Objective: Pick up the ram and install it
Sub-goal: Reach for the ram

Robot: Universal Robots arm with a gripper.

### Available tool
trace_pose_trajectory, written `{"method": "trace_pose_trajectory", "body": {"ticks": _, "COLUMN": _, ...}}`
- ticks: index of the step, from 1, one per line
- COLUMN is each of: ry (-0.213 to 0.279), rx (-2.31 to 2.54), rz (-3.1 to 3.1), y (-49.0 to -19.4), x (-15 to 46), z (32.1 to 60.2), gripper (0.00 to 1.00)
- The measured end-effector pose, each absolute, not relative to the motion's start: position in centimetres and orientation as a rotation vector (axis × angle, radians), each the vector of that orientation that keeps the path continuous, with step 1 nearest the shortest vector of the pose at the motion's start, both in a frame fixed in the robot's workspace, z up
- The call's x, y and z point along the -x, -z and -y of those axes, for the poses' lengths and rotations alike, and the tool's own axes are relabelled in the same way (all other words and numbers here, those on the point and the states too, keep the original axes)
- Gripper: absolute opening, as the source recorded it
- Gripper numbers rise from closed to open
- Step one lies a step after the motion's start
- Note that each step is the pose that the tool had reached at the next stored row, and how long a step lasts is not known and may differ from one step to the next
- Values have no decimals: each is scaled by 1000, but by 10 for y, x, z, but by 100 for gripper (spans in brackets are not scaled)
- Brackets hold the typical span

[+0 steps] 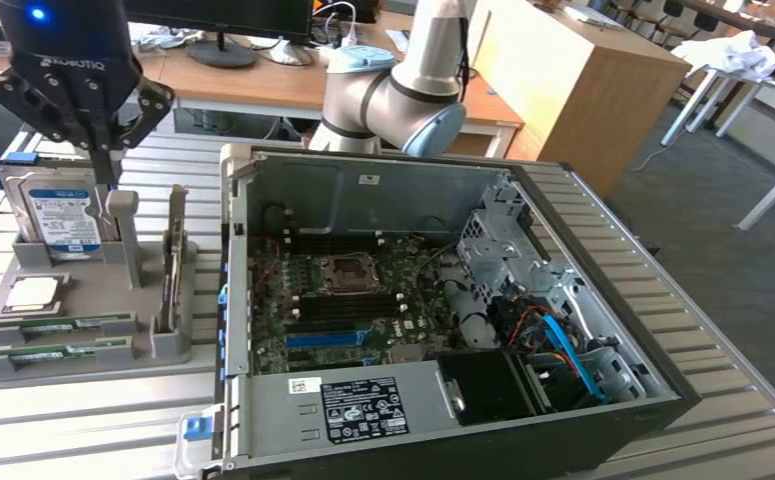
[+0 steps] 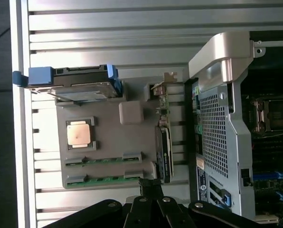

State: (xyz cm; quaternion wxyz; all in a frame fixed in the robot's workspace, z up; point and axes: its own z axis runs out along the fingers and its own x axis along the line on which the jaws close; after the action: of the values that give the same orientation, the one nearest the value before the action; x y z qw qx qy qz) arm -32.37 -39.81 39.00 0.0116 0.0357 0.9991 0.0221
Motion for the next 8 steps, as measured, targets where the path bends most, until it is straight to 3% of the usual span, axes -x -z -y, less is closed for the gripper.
{"method": "trace_pose_trajectory", "body": {"ticks": 8, "ry": -69, "rx": -111, "rz": -3116, "y": -390, "x": 337, "z": 398, "gripper": 10}}
